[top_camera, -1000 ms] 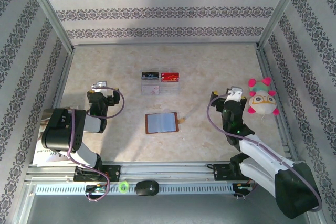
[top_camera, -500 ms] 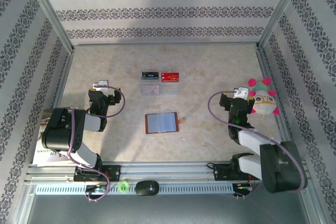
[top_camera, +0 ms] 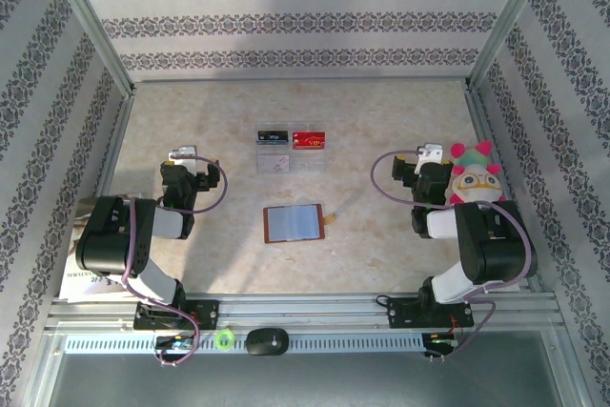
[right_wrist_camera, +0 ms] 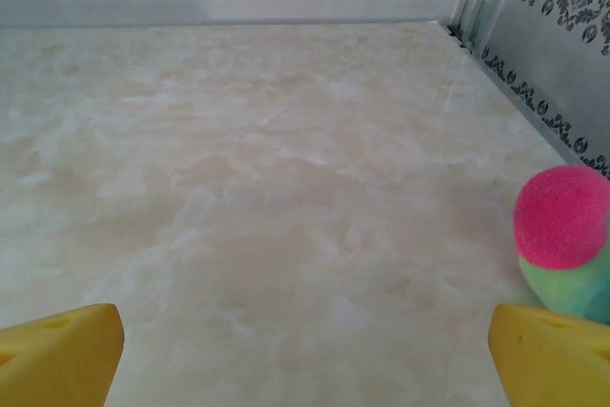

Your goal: Take the credit cards out of the card holder

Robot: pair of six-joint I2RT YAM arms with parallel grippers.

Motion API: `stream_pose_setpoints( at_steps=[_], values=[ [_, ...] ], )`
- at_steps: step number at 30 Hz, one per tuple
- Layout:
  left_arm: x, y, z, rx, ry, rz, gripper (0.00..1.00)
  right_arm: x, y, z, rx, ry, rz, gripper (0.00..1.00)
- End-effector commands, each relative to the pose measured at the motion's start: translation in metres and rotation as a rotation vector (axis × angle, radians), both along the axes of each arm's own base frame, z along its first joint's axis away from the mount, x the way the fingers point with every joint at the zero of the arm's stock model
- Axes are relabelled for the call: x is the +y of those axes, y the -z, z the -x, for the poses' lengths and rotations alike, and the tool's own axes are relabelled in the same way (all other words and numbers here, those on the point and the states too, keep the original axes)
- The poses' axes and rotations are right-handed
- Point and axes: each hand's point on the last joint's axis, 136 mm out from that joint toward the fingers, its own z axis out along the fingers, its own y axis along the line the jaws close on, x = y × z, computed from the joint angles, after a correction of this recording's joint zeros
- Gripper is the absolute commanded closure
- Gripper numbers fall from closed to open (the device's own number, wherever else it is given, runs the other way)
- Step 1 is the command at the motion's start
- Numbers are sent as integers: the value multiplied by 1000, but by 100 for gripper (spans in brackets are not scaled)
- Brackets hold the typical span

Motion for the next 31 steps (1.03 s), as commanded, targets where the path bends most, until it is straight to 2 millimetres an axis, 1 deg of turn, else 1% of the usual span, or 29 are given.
stream_pose_setpoints(
  at_steps=[1,6,31],
  values=[
    [-6,-2,-4,-1,29,-5,1,4,-15,-5,-53,-13,-30,2],
    [-6,-2,-4,0,29,-6,1,0,-15,-4,-55,20,-19,2],
    [-6,-3,-4,-2,30,-6,1,1,-15,-4,-58,22,-15,2]
  ],
)
